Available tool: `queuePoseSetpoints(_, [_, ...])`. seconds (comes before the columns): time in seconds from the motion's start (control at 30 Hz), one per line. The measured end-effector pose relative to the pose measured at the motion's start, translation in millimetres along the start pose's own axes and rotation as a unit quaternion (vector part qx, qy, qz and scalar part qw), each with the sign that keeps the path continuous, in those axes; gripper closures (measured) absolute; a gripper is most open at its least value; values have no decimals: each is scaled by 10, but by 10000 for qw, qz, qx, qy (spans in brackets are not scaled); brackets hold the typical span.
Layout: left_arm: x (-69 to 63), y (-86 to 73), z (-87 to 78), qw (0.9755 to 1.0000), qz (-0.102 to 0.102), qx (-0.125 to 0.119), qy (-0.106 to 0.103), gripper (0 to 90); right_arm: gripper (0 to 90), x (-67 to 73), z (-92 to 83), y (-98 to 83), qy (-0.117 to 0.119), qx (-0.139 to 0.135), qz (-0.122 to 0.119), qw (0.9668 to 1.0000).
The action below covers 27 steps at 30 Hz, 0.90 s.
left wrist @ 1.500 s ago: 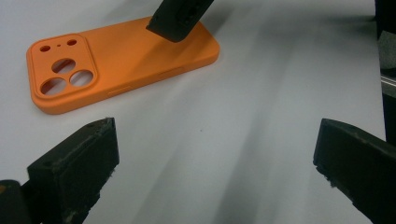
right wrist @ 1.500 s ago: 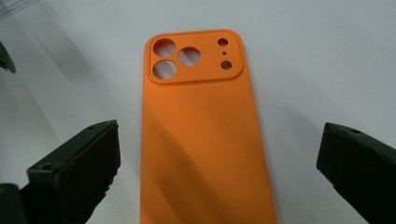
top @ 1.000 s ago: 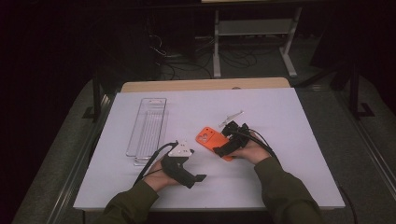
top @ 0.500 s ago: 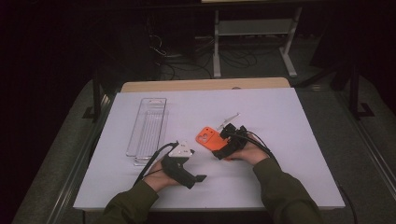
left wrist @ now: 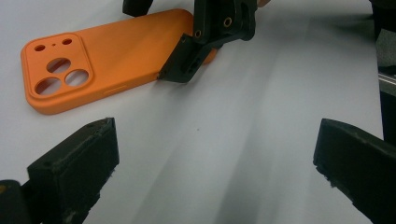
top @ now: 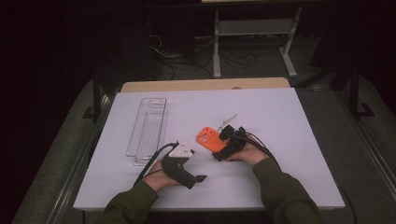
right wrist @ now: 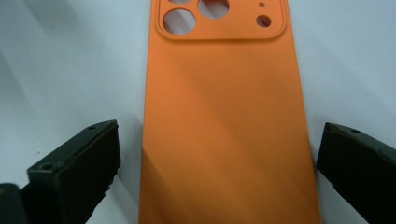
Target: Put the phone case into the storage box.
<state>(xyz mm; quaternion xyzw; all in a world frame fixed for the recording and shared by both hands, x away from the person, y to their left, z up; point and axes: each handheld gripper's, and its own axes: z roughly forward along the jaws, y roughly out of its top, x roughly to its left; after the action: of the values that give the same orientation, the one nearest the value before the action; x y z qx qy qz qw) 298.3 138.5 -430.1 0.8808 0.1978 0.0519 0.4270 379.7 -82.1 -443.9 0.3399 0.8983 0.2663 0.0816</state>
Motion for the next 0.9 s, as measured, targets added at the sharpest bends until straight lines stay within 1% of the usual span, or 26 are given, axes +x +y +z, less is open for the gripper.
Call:
queuePoseSetpoints(0.3, [-5,0,0,10000,-10,20,-7,0,0,-6,13,-9,13,37,-29,10000])
queuePoseSetpoints(0.4, [-7,-1,4,10000,-12,17,-15,0,24,-13,4,-11,38,1,-53,10000])
queuePoseSetpoints(0.6, [-8,-2,6,10000,-22,19,-24,0,65,-36,-11,-20,28,-53,-16,10000])
queuePoseSetpoints(0.77, [-10,-3,9,10000,-21,20,-22,0,71,-43,-14,-24,28,-62,-29,10000])
queuePoseSetpoints(0.9, [-9,-4,7,10000,-21,12,-22,0,101,-54,-25,-28,15,-72,-12,10000])
